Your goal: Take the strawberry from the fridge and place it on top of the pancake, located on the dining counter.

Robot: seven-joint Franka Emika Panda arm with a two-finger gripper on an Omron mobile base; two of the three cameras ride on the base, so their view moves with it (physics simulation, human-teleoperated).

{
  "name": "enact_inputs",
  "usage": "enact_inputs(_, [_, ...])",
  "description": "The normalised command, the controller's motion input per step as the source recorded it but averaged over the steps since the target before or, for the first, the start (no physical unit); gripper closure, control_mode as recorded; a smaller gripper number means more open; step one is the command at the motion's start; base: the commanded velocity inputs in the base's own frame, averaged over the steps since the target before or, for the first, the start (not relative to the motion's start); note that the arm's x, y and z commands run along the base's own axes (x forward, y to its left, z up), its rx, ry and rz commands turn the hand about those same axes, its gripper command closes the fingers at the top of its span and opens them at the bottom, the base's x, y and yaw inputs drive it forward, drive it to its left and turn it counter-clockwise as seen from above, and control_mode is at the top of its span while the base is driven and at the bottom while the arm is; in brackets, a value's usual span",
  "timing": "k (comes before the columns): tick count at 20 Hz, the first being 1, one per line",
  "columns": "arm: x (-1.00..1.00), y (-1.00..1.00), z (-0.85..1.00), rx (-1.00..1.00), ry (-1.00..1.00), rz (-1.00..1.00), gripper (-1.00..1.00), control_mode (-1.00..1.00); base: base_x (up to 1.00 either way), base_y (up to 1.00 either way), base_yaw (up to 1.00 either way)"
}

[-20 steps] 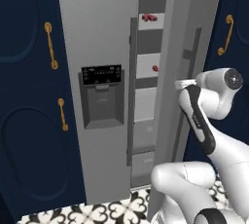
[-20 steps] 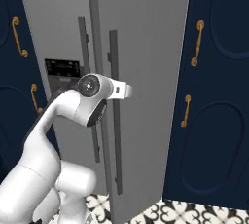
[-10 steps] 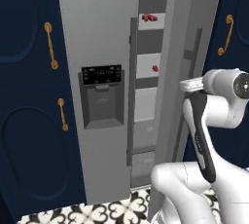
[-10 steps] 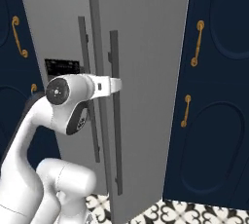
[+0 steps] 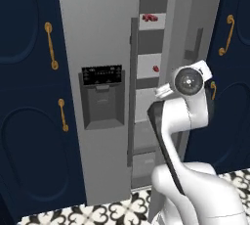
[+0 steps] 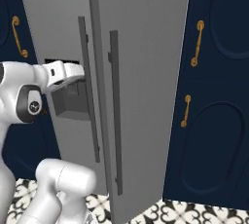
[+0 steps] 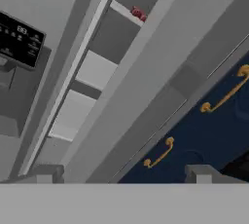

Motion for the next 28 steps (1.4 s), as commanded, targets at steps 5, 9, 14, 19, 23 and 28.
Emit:
enact_inputs(5, [0.36,0.82,-0.44,-0.20,0.04,-0.11,-1.00,-1.00,0.00,0.00,0.00])
enact_inputs(9, [0.82,0.54,-0.22,-0.10,0.03,-0.10,-1.00,-1.00,0.00,0.00,0.00])
enact_inputs(14, [0.97,0.03,-0.11,-0.05,0.00,-0.05,-1.00,-1.00,0.00,0.00,0.00])
enact_inputs(19, [0.87,-0.02,-0.19,-0.05,0.01,-0.07,-1.00,-1.00,0.00,0.00,0.00])
enact_inputs(23, [0.75,-0.11,-0.28,-0.06,0.01,-0.06,-1.00,-1.00,0.00,0.00,0.00])
enact_inputs(28, [0.59,-0.20,-0.17,-0.05,0.01,-0.07,-1.00,-1.00,0.00,0.00,0.00])
